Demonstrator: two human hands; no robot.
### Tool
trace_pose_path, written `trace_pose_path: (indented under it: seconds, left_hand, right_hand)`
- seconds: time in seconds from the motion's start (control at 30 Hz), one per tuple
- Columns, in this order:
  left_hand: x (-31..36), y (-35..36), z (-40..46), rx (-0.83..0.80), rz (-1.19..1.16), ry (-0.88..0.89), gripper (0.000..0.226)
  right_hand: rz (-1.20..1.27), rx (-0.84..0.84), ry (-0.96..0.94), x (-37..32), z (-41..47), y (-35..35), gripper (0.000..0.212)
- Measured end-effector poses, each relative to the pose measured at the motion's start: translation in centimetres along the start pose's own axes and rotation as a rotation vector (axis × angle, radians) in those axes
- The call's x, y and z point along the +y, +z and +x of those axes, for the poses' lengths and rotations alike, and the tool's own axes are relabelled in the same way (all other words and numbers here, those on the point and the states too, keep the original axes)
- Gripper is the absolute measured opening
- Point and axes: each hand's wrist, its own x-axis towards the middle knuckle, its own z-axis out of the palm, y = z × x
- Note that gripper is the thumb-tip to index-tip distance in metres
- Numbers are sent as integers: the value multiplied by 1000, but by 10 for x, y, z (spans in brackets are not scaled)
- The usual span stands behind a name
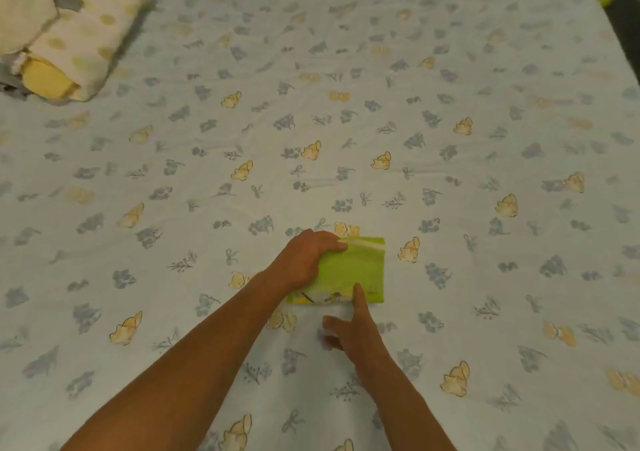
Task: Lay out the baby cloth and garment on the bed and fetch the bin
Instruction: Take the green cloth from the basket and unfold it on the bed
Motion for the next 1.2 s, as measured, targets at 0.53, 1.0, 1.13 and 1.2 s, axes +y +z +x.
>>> trace_pose_path:
  seconds: [0.53,1.0,1.13,1.2]
  left_hand:
    - [-65,32,-57,44,-127,-18,56]
    - [-43,-12,-20,129,-348,-295,14]
    - [-34,-26,-1,82,-587,-366,16]
    - [-36,-27,5,71,-648,-368,15]
  right_hand:
    - [-831,177,-416,-14,76,-86,68]
    - [-881,251,-422,-49,87,-105,19]
    - [-864,79,-471,-66,92,-108,44]
    - [-897,16,-506,-68,98,-107,44]
